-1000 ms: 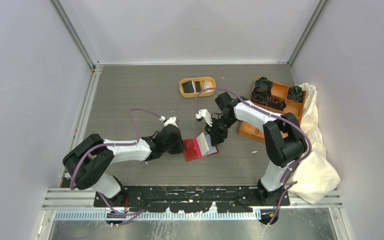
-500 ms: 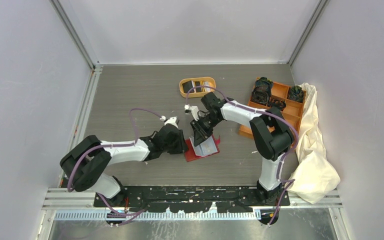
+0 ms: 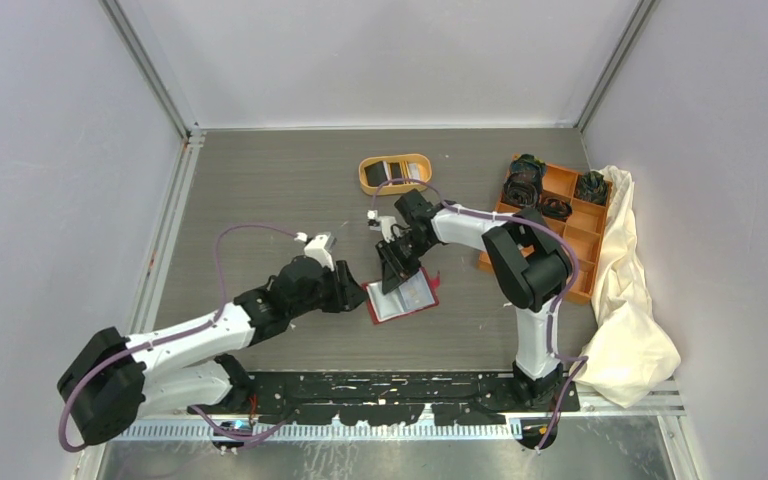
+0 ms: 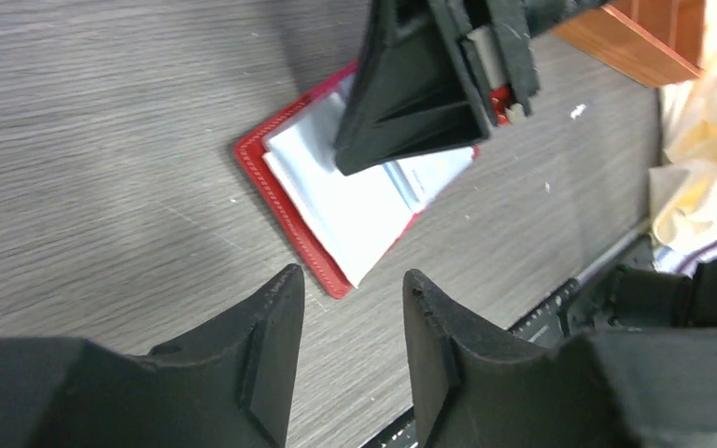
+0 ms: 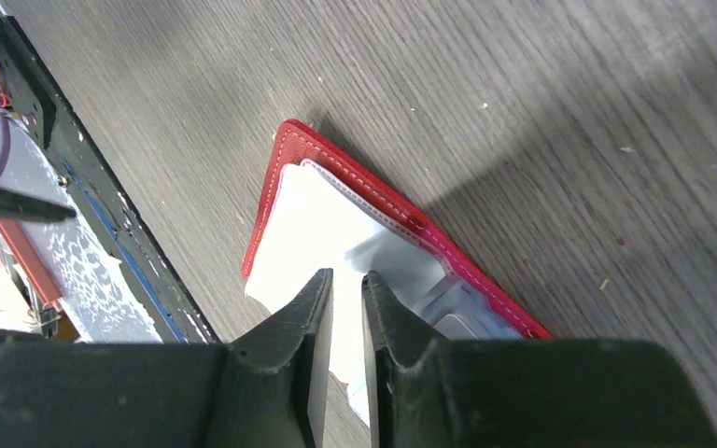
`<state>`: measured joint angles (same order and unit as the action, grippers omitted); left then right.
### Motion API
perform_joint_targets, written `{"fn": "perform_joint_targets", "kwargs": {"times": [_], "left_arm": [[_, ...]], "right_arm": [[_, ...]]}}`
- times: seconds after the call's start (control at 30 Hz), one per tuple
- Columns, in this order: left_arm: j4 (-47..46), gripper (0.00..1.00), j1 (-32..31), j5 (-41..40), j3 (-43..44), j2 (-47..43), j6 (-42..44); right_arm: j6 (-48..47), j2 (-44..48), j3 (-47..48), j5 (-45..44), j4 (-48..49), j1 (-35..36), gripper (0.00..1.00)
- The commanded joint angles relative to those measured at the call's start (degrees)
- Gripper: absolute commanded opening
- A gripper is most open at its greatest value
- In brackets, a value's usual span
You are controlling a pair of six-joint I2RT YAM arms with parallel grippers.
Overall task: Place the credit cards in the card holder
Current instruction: Open the card holder at the center of the board.
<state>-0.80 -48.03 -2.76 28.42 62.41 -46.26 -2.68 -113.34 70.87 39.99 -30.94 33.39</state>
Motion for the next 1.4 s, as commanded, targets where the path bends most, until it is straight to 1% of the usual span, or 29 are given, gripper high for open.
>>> {"fn": "perform_joint_targets", "kwargs": {"times": [0.0, 0.1, 0.13, 0.27, 0.37, 0.43, 0.5, 0.57, 0.73, 0.83, 1.0, 1.37], "left_arm": [[-12.4, 0.41, 0.1, 8.7, -2.0, 1.3, -2.5], [-15.1, 0.31, -0.1, 11.8, 0.9, 7.5, -2.6], [-16.1, 0.29, -0.2, 12.6, 1.7, 9.6, -2.7], [-18.8, 0.24, -0.3, 14.1, 4.6, 17.5, -2.3], [-17.3, 0.21, -0.2, 12.7, 6.4, 21.4, -0.9], [-15.8, 0.19, -0.2, 11.3, 6.6, 22.9, 0.2], [-15.2, 0.19, -0.2, 9.9, 5.8, 23.7, 0.5], [-15.5, 0.18, -0.2, 9.2, 4.6, 24.2, 0.3], [-17.5, 0.17, -0.2, 9.7, 3.0, 25.6, -0.5], [-18.4, 0.18, -0.1, 10.3, 3.3, 26.4, -0.7], [-19.9, 0.18, -0.2, 10.9, 3.1, 27.4, -1.5], [-21.3, 0.19, -0.2, 11.5, 2.7, 28.2, -2.0]], "right_arm": [[-0.7, -0.1, 3.5, 0.7, -1.6, 0.6, 0.24], [-2.8, 1.9, 4.3, 1.6, -3.4, 0.3, 0.24], [-3.3, 2.6, 4.3, 2.0, -3.8, 0.1, 0.24], [-4.3, 4.7, 4.2, 2.6, -4.8, -1.9, 0.24], [-4.9, 6.1, 4.1, 2.3, -5.8, -4.3, 0.24], [-7.1, 7.5, 4.1, 0.2, -7.3, -5.7, 0.25], [-10.5, 9.0, 3.8, -4.1, -9.8, -6.4, 0.26], [-11.9, 9.8, 3.4, -7.1, -11.9, -7.5, 0.27], [-10.1, 9.5, 1.3, -5.6, -15.2, -9.3, 0.27], [-9.5, 8.9, 0.2, -7.0, -15.1, -9.3, 0.28], [-8.1, 6.0, 1.1, -7.8, -16.1, -9.5, 0.29], [-6.4, 4.2, 1.9, -14.7, -16.5, -9.5, 0.33]]}}
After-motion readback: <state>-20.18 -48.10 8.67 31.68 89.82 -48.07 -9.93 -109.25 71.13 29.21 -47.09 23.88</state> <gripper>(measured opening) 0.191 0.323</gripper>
